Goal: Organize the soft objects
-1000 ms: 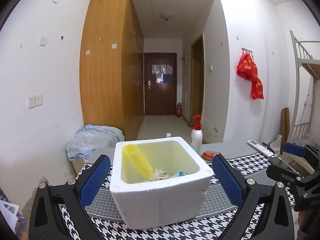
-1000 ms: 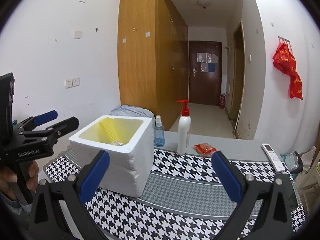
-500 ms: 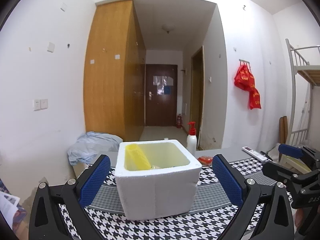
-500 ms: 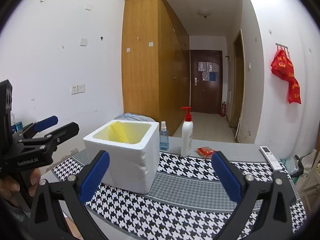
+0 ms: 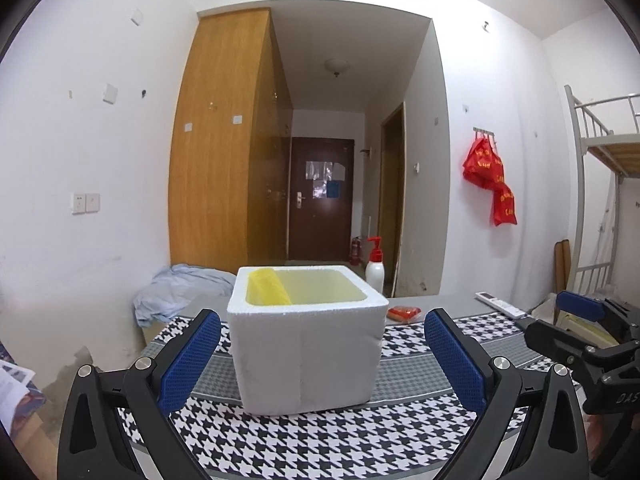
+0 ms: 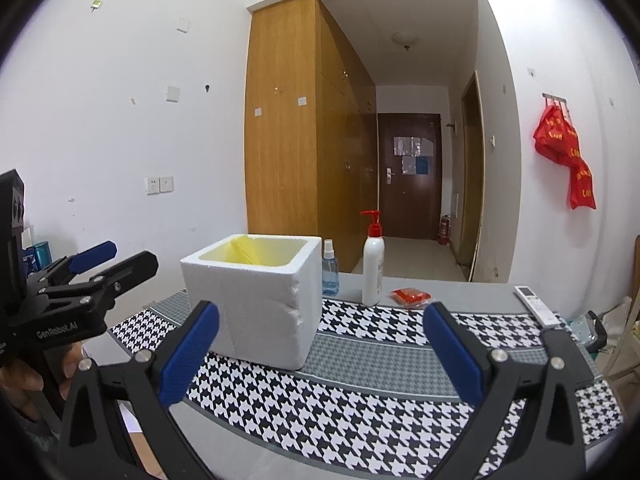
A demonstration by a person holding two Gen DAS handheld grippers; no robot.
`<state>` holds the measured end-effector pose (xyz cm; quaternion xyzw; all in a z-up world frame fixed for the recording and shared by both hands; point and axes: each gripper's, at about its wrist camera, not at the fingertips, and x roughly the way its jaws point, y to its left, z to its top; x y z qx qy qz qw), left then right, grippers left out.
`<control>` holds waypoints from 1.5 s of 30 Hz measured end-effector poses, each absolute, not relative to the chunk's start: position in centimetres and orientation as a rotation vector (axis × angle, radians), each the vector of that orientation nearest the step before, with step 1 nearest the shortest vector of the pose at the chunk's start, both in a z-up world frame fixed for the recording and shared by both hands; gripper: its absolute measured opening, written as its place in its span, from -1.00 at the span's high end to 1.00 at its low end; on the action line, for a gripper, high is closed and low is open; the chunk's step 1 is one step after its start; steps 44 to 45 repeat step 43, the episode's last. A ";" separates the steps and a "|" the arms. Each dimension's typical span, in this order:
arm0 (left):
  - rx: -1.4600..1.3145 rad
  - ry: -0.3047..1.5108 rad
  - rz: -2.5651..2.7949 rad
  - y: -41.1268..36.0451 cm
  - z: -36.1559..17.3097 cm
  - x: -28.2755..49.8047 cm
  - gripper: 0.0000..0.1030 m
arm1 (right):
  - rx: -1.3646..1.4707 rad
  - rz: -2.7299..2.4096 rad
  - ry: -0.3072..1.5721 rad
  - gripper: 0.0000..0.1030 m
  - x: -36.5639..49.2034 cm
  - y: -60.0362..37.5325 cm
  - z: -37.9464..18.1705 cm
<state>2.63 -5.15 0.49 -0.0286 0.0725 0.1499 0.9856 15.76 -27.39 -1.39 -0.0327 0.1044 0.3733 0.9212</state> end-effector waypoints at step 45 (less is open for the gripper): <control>-0.043 0.174 0.339 -4.3 -1.7 2.1 -0.98 | -0.068 0.784 0.255 -1.00 15.5 -27.2 -3.6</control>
